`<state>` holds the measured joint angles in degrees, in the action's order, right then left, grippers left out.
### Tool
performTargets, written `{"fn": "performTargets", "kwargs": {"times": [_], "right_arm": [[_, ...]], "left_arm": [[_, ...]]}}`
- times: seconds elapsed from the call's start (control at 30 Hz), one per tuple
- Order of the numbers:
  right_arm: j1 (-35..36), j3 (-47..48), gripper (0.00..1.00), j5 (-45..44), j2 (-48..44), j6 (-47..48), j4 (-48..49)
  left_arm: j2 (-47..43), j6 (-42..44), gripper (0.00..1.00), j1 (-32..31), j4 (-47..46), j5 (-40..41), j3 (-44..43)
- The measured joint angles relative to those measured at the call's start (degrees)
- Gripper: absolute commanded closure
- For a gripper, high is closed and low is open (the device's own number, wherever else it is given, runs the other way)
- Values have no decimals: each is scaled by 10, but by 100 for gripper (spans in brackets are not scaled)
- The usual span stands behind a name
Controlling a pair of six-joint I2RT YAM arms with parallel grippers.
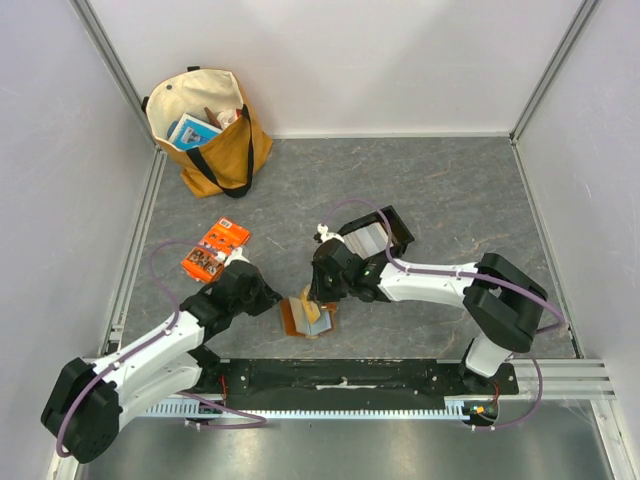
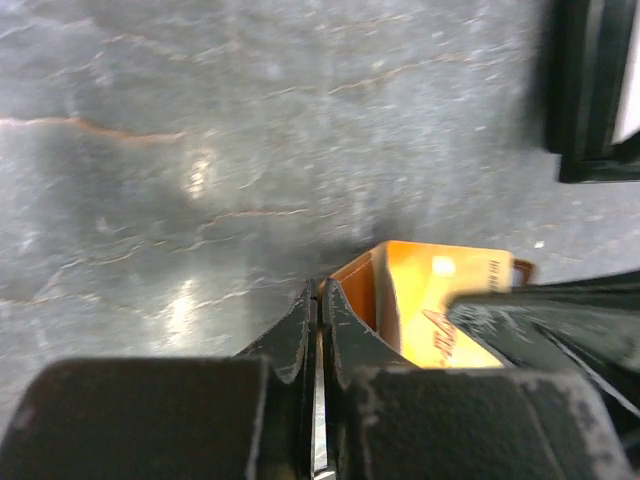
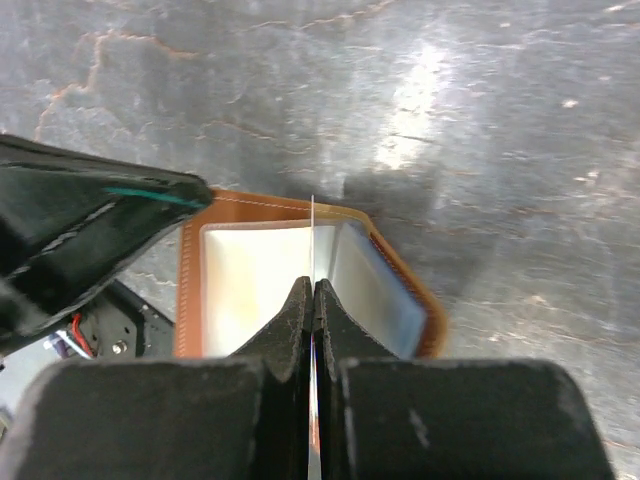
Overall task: Put the credit cards into the card holder
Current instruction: Turn over the card slot in the card holder.
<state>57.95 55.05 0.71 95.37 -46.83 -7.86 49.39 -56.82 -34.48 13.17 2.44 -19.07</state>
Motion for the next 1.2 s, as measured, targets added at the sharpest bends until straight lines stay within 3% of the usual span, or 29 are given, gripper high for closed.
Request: {"fn": "performTargets", "kwargs": {"times": [0.23, 0.67, 1.2], "right_arm": [[22, 14, 100, -2, 11, 0, 5], [5, -9, 100, -53, -93, 19, -26], [5, -22, 100, -54, -105, 26, -65]], "left_arm": [[8, 22, 98, 0, 48, 16, 14], [26, 47, 98, 0, 49, 17, 11], [28, 56, 98, 0, 49, 17, 10]]}}
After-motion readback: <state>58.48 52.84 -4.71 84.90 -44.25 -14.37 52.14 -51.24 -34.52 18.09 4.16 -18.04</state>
